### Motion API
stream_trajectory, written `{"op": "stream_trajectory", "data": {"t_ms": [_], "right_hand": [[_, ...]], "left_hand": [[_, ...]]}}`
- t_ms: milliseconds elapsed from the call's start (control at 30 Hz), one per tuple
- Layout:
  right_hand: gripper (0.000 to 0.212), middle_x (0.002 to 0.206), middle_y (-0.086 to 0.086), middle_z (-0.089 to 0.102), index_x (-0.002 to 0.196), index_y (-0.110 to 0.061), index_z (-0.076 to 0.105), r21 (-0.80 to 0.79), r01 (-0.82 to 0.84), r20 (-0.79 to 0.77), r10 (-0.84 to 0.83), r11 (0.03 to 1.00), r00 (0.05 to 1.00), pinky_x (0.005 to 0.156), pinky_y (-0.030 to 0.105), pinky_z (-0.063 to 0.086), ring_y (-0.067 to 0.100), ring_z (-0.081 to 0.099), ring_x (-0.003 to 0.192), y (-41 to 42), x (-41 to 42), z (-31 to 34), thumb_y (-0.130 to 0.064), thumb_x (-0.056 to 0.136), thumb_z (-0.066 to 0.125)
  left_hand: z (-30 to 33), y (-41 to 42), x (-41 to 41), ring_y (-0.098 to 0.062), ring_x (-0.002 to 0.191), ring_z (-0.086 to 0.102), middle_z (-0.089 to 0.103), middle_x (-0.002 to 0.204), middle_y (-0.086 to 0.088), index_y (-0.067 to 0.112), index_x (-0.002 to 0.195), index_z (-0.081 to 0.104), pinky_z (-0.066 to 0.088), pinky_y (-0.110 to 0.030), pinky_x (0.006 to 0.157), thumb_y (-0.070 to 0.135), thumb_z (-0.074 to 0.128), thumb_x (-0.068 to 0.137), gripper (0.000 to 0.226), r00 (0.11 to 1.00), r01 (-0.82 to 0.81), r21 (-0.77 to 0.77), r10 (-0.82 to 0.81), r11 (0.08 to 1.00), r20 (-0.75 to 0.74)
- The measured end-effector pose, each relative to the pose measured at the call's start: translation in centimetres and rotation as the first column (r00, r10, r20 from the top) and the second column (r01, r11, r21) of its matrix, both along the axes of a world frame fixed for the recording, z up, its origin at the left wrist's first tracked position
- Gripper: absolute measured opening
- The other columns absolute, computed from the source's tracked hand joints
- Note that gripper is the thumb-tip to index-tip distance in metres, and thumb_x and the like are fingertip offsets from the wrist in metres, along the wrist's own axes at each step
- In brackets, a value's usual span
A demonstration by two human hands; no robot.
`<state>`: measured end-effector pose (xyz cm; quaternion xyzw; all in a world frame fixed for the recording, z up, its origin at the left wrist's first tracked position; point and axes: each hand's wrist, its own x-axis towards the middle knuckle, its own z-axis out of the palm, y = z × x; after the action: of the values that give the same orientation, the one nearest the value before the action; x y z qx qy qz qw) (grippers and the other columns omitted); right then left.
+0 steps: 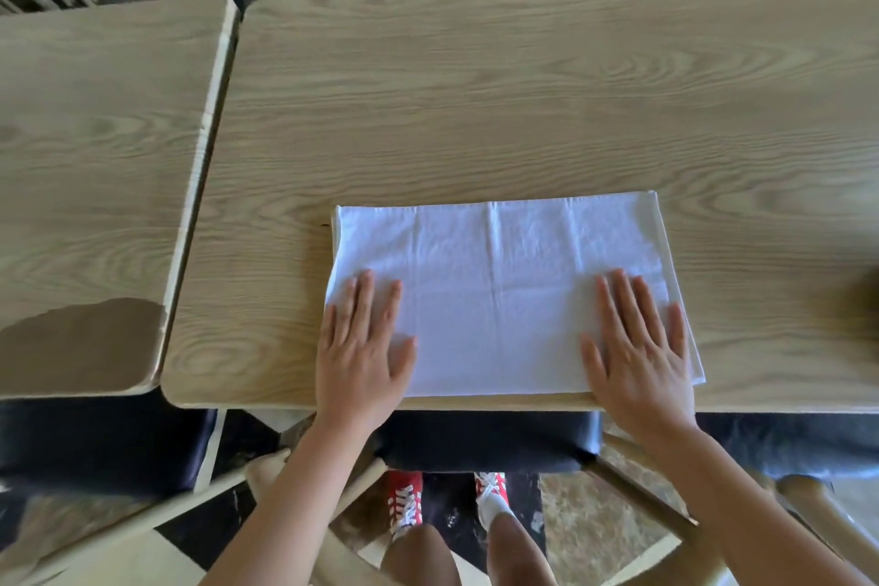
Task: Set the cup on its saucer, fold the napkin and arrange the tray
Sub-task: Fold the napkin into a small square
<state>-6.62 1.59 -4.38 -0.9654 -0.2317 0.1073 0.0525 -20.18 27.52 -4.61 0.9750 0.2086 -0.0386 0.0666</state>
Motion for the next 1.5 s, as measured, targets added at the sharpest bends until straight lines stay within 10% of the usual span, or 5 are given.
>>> {"op": "stream_trajectory", "data": {"t_ms": [833,1200,1300,1400,1500], "right_hand": [[0.039,0.098,0.013,0.066,0.112,-0.016,0.052,-0.017,0.609,-0.200,-0.599,0.793,0.775,0.067,0.034,0.036,0.034,0.059,0.090,-2.0,3.1,5.1,-0.036,0.080,0.063],[0.006,0.068,-0.009,0.063,0.074,-0.023,0.068,0.493,0.751,-0.558,-0.503,0.439,0.660,0.063,0.024,0.042,0.013,0.057,0.067,-3.0,3.4,5.8,-0.018,0.076,0.072],[0.014,0.063,-0.006,0.062,0.067,-0.026,0.065,0.564,0.714,-0.588,-0.404,0.416,0.700,0.048,0.016,0.039,0.002,0.050,0.048,-0.3,2.8,7.2,-0.017,0.075,0.072],[0.012,0.059,-0.006,0.062,0.066,-0.023,0.066,0.604,0.670,-0.608,-0.295,0.432,0.737,0.038,0.013,0.037,-0.001,0.049,0.042,3.0,1.8,8.6,-0.018,0.074,0.072],[0.009,0.056,-0.009,0.062,0.067,-0.021,0.067,0.605,0.635,-0.618,-0.219,0.480,0.755,0.044,0.022,0.041,0.002,0.050,0.041,6.1,0.7,9.5,-0.020,0.074,0.072]], "left_hand": [[-0.3,-0.4,0.3,-0.022,0.145,-0.001,0.005,0.158,-0.006,0.028,0.147,0.008,0.008,-0.045,0.118,0.055,0.020,0.087,0.067,0.999,-0.035,-0.007,0.035,0.999,-0.019],[1.8,-1.4,1.4,-0.022,0.144,0.012,0.022,0.155,-0.009,0.018,0.144,0.028,0.010,-0.047,0.117,0.052,0.024,0.086,0.067,0.984,-0.093,-0.190,0.119,0.977,0.131],[5.2,-3.3,5.4,-0.016,0.118,0.055,0.062,0.124,-0.002,0.014,0.118,0.059,0.042,-0.027,0.099,0.042,0.047,0.083,0.046,0.866,-0.085,-0.528,0.325,0.845,0.381],[8.3,-4.4,11.7,0.000,0.075,0.067,0.072,0.079,0.013,0.028,0.079,0.067,0.048,-0.015,0.068,0.056,0.051,0.075,0.032,0.919,-0.111,-0.866,0.382,0.488,0.097],[9.1,-4.1,16.1,-0.001,0.051,0.063,0.065,0.054,0.011,0.018,0.064,0.063,0.044,-0.014,0.054,0.043,0.063,0.080,0.030,0.972,-0.104,-0.908,0.237,0.405,-0.006]]}}
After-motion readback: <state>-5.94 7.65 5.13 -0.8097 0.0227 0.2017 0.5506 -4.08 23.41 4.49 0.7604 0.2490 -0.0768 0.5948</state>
